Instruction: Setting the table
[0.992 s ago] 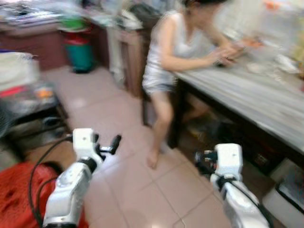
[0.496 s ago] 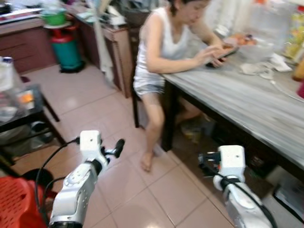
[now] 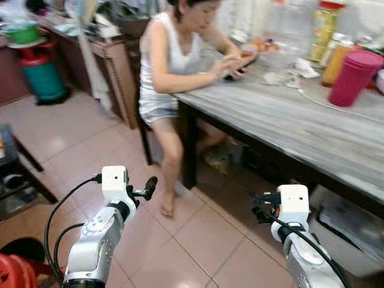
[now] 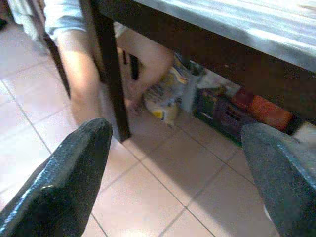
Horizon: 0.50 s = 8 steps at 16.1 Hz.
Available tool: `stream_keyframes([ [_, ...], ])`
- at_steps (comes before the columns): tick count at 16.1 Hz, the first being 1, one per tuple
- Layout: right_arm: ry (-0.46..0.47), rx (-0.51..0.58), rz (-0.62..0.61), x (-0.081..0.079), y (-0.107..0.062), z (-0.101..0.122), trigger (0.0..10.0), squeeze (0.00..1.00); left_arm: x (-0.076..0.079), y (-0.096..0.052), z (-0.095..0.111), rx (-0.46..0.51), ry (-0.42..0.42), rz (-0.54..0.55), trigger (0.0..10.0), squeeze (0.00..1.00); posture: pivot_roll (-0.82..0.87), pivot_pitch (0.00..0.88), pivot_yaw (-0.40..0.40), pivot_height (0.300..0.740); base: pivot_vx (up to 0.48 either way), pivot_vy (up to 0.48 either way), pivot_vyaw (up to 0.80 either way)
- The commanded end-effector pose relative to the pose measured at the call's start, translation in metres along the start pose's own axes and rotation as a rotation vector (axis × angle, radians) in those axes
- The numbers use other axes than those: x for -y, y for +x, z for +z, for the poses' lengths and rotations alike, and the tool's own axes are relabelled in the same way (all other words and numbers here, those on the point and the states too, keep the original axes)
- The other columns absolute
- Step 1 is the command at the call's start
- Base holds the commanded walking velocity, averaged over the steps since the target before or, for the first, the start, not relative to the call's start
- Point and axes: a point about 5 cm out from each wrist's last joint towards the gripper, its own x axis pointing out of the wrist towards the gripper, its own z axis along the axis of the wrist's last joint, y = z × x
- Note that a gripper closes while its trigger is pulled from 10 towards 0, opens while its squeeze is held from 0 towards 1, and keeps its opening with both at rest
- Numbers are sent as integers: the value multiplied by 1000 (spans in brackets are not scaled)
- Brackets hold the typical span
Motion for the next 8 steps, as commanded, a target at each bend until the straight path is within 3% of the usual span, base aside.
stream_keyframes([
  [1, 15, -12, 5, -1, 1, -1, 10000, 0, -5, -1, 0, -15, 15, 21, 10000, 0, -222, 0, 43, 740, 0, 0, 0],
  [8, 1, -4, -58, 8, 3, 0, 10000, 0, -4, 2, 3, -14, 24, 14, 10000, 0, -222, 0, 48, 740, -268, 0, 0],
])
